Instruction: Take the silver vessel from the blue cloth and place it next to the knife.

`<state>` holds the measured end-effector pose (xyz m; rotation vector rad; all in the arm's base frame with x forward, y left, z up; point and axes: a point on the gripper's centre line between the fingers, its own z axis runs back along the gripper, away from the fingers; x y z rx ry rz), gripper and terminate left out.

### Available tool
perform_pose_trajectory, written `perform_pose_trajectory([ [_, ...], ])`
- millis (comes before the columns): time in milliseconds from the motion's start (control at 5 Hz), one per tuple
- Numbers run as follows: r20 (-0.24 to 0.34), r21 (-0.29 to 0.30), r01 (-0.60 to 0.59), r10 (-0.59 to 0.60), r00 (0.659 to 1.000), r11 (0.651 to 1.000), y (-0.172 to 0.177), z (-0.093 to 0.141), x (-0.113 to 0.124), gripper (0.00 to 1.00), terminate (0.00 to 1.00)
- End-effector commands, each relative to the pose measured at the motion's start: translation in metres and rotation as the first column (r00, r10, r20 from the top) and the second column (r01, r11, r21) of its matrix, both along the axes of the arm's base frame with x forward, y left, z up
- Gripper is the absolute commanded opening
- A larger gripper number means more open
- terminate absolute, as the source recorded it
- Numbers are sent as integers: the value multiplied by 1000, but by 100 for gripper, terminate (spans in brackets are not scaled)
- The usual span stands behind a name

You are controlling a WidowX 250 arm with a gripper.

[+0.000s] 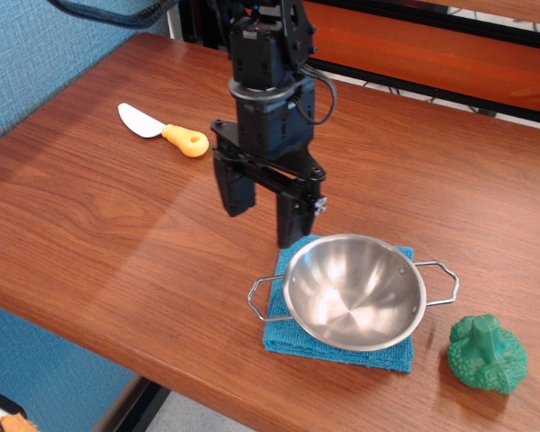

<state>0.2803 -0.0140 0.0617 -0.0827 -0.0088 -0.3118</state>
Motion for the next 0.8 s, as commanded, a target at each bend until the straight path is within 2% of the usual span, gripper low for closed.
perform_pose_trajectory([
  [0, 3, -91, 90, -90, 996, 992, -13, -2, 1, 100, 0],
  [200, -24, -100, 103, -106, 994, 990, -22, -14, 5, 100, 0],
  [400, -23, -116, 129, -133, 991, 985, -32, -15, 5, 100, 0],
  [600, -24, -98, 141, -144, 989, 985, -38, -15, 4, 100, 0],
])
